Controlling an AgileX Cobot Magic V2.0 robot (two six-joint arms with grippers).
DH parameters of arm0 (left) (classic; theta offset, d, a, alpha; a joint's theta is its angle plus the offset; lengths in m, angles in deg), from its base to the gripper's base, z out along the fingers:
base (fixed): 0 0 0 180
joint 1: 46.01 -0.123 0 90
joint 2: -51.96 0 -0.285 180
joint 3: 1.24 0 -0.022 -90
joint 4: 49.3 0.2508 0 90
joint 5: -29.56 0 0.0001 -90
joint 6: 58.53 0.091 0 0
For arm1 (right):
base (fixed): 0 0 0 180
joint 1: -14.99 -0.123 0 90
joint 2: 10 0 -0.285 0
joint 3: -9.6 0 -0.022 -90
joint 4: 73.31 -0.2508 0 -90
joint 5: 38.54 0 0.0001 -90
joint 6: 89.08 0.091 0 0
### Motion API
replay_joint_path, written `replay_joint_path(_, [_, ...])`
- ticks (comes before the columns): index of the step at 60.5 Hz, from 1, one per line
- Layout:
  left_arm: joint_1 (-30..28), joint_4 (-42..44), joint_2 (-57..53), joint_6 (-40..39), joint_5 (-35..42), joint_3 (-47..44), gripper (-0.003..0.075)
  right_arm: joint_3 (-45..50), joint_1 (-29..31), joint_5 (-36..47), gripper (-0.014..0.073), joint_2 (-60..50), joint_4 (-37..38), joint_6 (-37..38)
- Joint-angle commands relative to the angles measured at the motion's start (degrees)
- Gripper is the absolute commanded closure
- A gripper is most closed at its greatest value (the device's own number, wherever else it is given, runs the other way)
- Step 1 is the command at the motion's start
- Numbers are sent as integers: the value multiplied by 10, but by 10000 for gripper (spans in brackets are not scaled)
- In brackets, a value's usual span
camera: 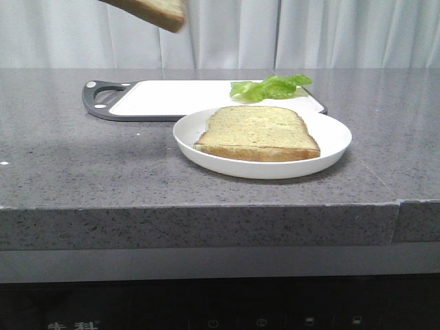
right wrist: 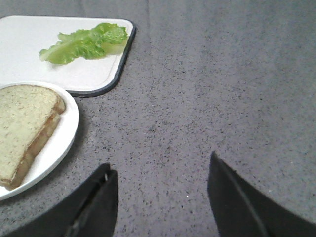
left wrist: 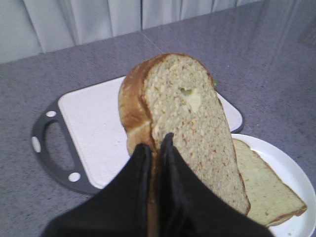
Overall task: Left arm grabs bread, right arm adds lettuce
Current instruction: 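Lift the top bread slice off the plate with the left gripper, then reach the right gripper to the lettuce leaf on the cutting board and grasp it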
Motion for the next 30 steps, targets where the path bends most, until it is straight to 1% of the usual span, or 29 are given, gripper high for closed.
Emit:
replay_joint_path(1, [0, 85, -66, -66, 74, -38, 741, -63, -12, 50, 161, 74, 3, -23])
replay_joint_path(7, [0, 181, -119, -150, 75, -90, 741, -123, -35, 66, 161, 171, 3, -53])
replay_joint_path(11, [0, 218, -147, -191, 75, -116, 741, -169, -51, 72, 161, 226, 3, -69])
replay_joint_path(21, [0, 253, -201, -235, 72, -163, 741, -310, -83, 61, 161, 384, 3, -99])
replay_joint_path(30, [0, 253, -212, -243, 67, -175, 741, -452, -96, 13, 161, 518, 3, -108])
